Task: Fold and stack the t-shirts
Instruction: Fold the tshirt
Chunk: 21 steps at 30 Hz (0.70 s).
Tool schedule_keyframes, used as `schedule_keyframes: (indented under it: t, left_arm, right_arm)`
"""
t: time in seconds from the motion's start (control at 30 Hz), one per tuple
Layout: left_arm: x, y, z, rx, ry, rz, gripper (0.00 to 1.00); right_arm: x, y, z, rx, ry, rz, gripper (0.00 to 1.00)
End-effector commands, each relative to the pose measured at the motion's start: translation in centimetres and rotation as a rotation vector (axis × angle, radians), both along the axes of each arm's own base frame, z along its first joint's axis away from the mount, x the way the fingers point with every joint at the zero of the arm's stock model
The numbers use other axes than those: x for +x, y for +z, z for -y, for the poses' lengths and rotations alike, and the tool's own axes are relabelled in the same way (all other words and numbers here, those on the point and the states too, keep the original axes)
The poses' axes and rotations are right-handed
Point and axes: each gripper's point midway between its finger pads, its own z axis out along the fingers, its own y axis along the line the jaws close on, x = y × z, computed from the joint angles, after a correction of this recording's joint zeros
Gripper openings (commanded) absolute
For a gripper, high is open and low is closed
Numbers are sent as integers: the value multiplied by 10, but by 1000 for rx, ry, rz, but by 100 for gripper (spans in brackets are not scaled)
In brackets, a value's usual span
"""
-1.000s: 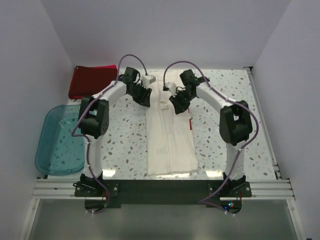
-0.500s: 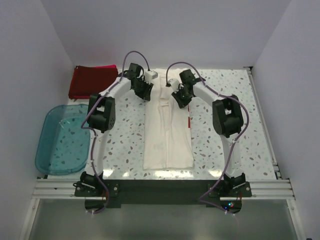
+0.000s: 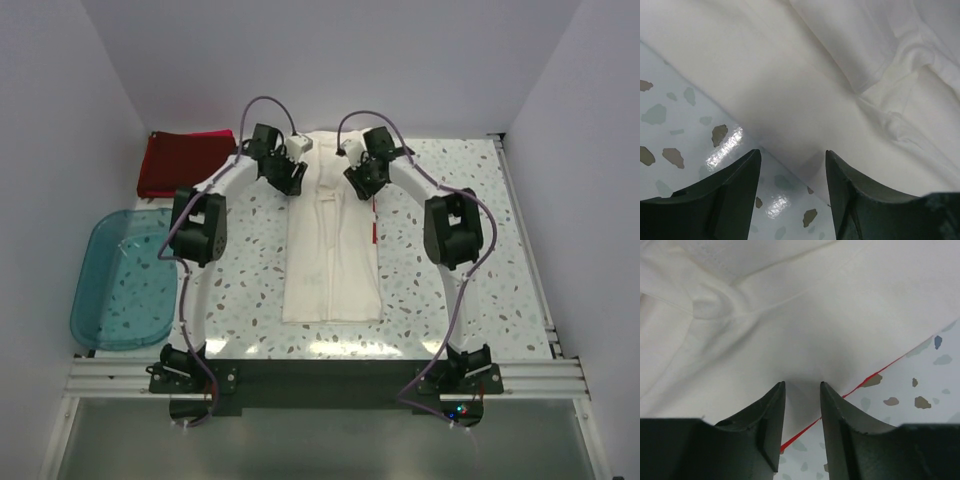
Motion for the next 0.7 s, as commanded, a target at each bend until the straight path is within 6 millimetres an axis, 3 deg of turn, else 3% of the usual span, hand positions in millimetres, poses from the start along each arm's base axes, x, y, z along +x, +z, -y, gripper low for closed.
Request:
schedule_keyframes:
  t: [0.0,0.03,0.07,0.1,0.13,0.17,0.2,0.23,0.27,0.3,0.33,0.37,0.4,0.43,0.47,0.53,0.57,0.6,0.63,0.67]
  left_arm:
    - [12,113,7,-104,-71,265,61]
    - [7,125,7,-111,-94,292,61]
    - [-2,164,10,-144,-136,373,64]
    - [-18,153,7,-125,-181,370,64]
    - [-29,160,7,-126,-213,394,65]
    - [-48,191,8,-152,-273,463,65]
    - [-70,171,4,-121,-347,455,66]
    - [-87,172,5,-130,-402,468,66]
    - [-107,193,1,-125,-439,527,67]
    - [-128,166,-4,-94,-499,505,67]
    - [-144,160,-6,-84,-547,505,67]
    - [-180,145,-11,-94,-609,447,67]
    - [-196,137,-14,-61,-707,481,68]
    - [-220,124,-16,-73,-757,434,68]
    - [-246,108,-20,-67,-800,410,68]
    - [-270,90,-21,-38,-862,396,68]
    - [-293,76,-17,-39,-906,371,67]
    - [-303,69,-15,-31,-929,366,67]
    - [-307,63,-13,-5,-947,378,67]
    - [-327,54,-8,-6,-999,377,67]
  right_arm:
    - [18,91,-5,72,51,185,41]
    - [12,102,-7,89,72,187,44]
    - [2,129,-10,122,103,213,48]
    - [-13,136,-16,151,158,191,49]
    - [-23,147,-17,165,191,195,50]
    - [-41,160,-16,178,220,196,51]
    - [-61,165,-21,211,287,173,51]
    - [-81,153,-18,213,316,120,52]
    - [-97,150,-17,217,344,96,52]
    - [-116,167,-15,226,378,119,51]
    - [-134,164,-19,244,417,96,51]
    - [-159,142,-16,237,437,27,51]
    - [-178,149,-13,226,483,45,51]
    - [-210,123,-13,208,523,-25,51]
    - [-224,115,-13,196,558,-31,51]
    - [-258,108,-19,161,662,-4,50]
    - [-280,82,-13,132,682,-58,50]
    - [-286,77,-16,122,710,-35,50]
    - [-306,63,-17,108,751,-56,50]
    - [-311,57,-17,89,766,-52,49]
